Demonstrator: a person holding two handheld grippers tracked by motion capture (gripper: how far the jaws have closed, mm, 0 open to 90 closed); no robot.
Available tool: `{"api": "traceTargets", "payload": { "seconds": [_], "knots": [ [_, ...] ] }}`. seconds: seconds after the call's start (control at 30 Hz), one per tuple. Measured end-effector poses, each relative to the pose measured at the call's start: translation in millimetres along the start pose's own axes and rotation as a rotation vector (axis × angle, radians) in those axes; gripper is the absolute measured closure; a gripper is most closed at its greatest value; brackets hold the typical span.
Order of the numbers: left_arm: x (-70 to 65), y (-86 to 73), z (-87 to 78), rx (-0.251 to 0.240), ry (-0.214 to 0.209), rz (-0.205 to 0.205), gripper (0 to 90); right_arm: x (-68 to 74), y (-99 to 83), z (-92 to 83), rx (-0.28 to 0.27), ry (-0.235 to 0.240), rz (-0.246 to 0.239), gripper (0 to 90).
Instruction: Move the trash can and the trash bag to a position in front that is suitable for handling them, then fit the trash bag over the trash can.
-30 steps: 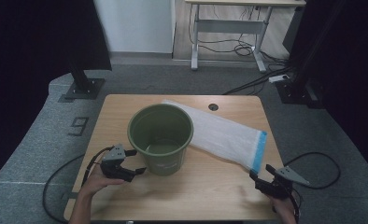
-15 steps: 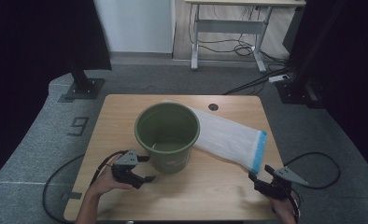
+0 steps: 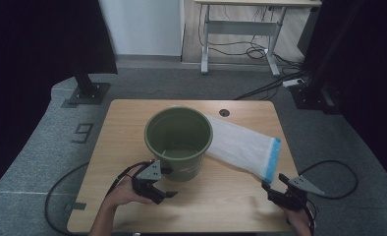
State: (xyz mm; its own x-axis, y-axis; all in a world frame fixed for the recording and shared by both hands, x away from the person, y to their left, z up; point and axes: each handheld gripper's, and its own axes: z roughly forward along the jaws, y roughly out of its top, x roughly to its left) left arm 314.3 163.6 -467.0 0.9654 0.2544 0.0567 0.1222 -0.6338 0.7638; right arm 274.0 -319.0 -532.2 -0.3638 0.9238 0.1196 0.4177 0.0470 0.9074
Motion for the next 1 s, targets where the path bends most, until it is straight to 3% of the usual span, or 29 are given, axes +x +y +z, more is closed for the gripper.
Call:
{"api": "traceTargets", "payload": {
  "seconds": [0.1,0.13,0.27,0.47,0.53,0.63,0.8,0.83,0.87,1.0],
  "knots": [
    [-2.6,-3.0,-4.8,-0.012,0.024,-0.007,21.5,-0.4,0.2,-0.3,-0.002,-0.002,0.001,19.4],
    [-5.4,-7.4,-10.9,-0.035,0.052,-0.022,21.5,-0.5,0.4,-0.3,-0.004,-0.002,0.001,19.4],
    [-9.2,-20.8,-23.0,-0.065,0.093,-0.06,21.4,1.0,0.5,0.3,-0.001,-0.001,-0.001,19.4],
    [-9.6,-37.7,-31.0,-0.043,0.163,-0.123,20.3,8.9,3.8,6.0,0.008,-0.013,-0.034,19.3],
    [-9.6,-38.8,-31.6,-0.041,0.173,-0.127,19.2,12.3,5.1,9.2,0.014,-0.012,-0.042,19.2],
    [-9.0,-45.5,-34.0,-0.044,0.193,-0.155,19.3,27.1,10.5,25.1,0.039,0.006,-0.08,19.4],
    [-8.0,-54.0,-33.5,-0.003,0.216,-0.191,18.2,50.8,23.5,62.1,0.11,0.058,-0.163,21.8],
    [-8.0,-56.9,-33.6,-0.001,0.225,-0.198,18.2,50.8,23.5,62.1,0.11,0.058,-0.163,21.8],
    [-7.7,-61.0,-34.3,-0.001,0.226,-0.206,18.5,60.9,32.1,81.2,0.132,0.068,-0.176,22.4],
    [-3.8,-70.1,-36.5,-0.001,0.233,-0.233,18.5,78.1,47.6,111.4,0.153,0.068,-0.193,24.2]
  ]
}}
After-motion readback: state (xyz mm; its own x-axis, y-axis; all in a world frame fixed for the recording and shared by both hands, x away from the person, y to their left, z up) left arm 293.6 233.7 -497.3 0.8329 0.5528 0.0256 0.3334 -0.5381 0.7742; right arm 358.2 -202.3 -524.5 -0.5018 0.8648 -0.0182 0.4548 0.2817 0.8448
